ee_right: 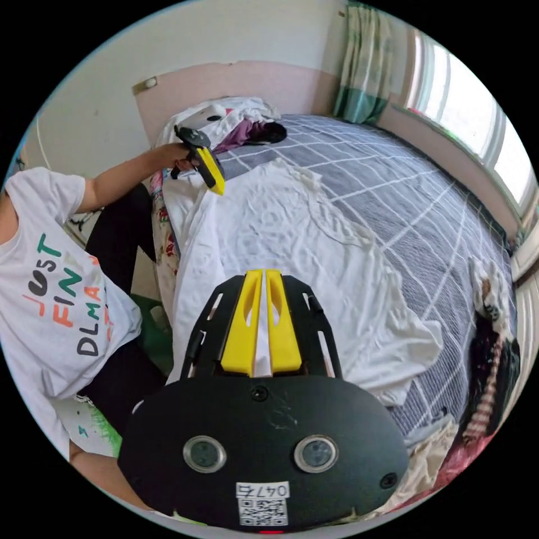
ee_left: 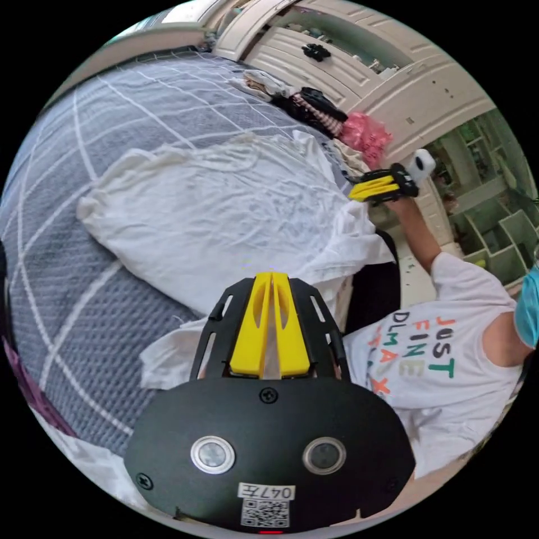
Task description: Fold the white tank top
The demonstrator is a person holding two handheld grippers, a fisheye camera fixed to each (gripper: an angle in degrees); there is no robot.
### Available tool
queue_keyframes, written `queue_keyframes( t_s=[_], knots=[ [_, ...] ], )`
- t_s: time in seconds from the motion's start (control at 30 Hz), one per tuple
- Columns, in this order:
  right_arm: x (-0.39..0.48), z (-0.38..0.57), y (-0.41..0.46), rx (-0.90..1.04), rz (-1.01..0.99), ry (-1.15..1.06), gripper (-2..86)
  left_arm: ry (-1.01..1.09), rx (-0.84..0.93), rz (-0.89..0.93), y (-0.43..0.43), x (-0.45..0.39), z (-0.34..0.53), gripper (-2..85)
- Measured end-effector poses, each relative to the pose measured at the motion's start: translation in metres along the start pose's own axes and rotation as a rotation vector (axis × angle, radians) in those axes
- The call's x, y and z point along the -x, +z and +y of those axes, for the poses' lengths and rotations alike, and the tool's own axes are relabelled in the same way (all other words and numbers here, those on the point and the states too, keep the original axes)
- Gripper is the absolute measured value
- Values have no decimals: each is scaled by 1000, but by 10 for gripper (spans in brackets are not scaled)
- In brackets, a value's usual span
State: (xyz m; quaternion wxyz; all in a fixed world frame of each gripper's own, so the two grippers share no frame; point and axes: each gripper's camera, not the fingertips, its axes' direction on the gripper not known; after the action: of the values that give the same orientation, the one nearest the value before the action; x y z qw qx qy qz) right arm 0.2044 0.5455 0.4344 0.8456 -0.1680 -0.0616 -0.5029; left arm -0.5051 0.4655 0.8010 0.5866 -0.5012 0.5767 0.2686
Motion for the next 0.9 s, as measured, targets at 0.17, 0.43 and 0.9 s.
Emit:
queue_keyframes(
  t_s=[0.17, 0.43, 0.9],
  knots=[
    [43, -12, 59, 145, -167, -172, -5, 18, 31, 143, 8, -7, 30, -8],
    [6, -9, 26, 214, 160, -161, -1, 140, -117, 223, -50, 1, 1, -7],
    [-162, 11, 52, 143, 152, 189, 62, 193, -105, -149, -67, 118, -154, 136]
  ],
)
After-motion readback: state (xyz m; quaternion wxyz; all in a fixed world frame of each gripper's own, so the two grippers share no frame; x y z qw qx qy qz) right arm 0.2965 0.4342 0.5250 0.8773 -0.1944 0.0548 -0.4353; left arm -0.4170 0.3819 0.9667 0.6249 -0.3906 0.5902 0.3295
